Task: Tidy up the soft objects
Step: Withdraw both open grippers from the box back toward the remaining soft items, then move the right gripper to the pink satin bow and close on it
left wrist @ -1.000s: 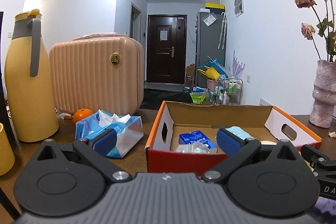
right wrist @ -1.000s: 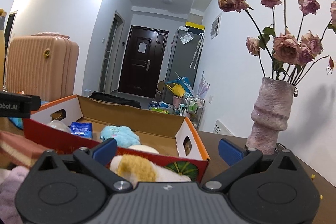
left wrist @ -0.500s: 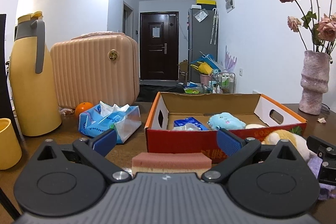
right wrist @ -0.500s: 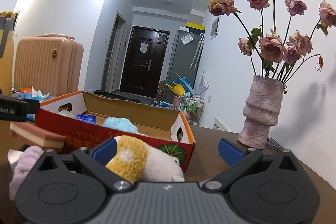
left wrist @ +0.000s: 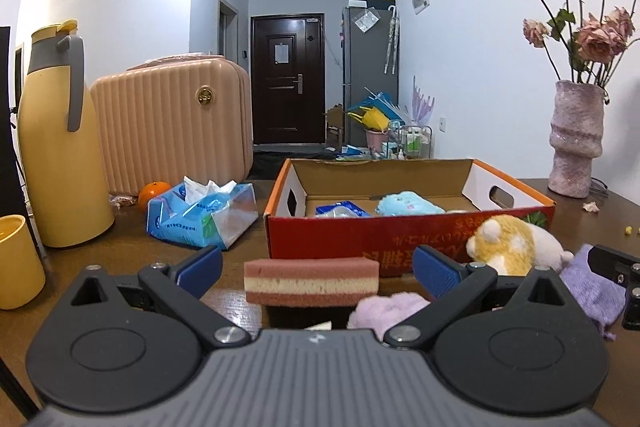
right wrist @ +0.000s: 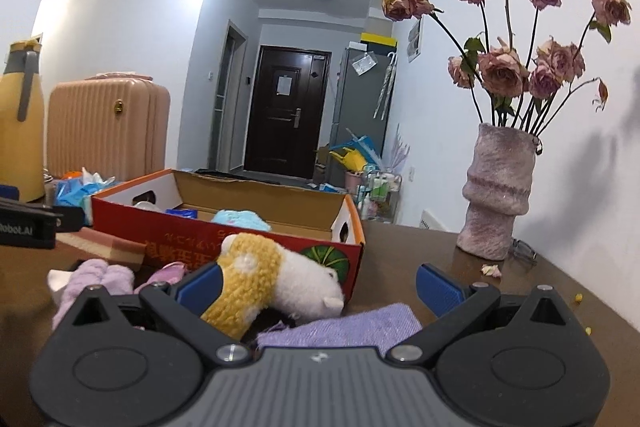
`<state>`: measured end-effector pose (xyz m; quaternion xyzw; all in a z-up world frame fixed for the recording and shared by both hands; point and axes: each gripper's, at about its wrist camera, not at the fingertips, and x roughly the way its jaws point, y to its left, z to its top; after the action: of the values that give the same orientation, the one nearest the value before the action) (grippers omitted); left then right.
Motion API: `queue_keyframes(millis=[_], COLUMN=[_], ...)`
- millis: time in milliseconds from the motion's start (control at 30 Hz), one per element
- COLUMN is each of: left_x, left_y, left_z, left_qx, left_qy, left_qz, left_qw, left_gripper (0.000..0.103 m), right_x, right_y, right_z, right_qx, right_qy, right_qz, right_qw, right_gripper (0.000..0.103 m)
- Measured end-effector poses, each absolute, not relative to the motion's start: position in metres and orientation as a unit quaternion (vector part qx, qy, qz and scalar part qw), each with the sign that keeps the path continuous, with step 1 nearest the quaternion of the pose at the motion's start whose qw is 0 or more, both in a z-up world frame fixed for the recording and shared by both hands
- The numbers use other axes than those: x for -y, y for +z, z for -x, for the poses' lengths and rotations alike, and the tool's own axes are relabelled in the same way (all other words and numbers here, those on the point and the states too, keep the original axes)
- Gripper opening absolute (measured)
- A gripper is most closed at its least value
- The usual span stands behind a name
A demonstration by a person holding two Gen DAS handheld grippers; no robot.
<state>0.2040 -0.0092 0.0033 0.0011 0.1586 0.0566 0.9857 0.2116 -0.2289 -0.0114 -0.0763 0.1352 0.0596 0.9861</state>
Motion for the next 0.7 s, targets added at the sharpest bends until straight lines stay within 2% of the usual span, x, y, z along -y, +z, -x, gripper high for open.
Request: queue_keyframes(millis=[700], left_x=[0.014], left_y=[-0.004], left_z=[-0.191], left_qx=[-0.199], left_qy=[0.034], left_qz=[-0.003], left_qw=[0.979], left_gripper=[0.103], right_x=[0.222], right_y=[-0.018], right_z=[-0.197], right_qx=[-0.156], right_qy=[0.110], right_qz=[0.085], right_qw=[0.978], right_gripper=[0.103])
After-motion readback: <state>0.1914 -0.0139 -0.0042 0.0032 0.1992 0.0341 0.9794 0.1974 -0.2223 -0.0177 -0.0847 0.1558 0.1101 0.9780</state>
